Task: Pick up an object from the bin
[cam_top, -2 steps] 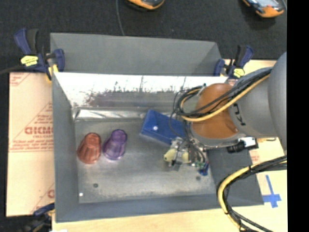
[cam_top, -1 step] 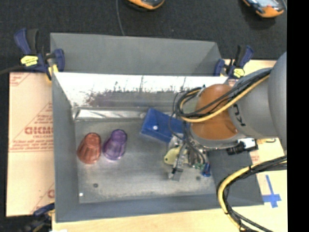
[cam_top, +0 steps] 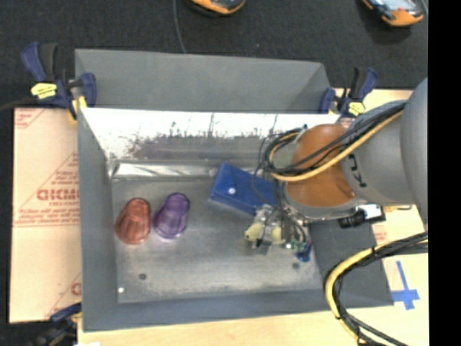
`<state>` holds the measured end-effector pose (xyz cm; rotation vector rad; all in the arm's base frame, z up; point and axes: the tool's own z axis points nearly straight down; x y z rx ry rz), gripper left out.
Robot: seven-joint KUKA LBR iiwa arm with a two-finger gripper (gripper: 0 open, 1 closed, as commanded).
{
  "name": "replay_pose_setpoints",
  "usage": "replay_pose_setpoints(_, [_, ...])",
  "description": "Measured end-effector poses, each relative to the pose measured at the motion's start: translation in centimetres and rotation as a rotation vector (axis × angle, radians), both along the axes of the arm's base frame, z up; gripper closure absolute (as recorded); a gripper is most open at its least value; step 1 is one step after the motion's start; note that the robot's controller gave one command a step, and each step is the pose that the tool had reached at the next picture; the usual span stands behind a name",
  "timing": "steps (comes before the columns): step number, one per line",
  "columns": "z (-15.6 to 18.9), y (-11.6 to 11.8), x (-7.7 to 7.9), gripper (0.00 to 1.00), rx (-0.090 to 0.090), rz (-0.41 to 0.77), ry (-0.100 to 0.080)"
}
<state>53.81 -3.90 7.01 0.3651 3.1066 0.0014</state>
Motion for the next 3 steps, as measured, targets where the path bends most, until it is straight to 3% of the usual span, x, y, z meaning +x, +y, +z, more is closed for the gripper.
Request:
replay_pose_setpoints(1, [0.0, 0.0, 0.0, 1.0, 0.0, 0.001, 0.0])
replay_pose_setpoints(3, [14.7, 0.5, 1.2, 1.0, 0.0, 0.048, 0.006])
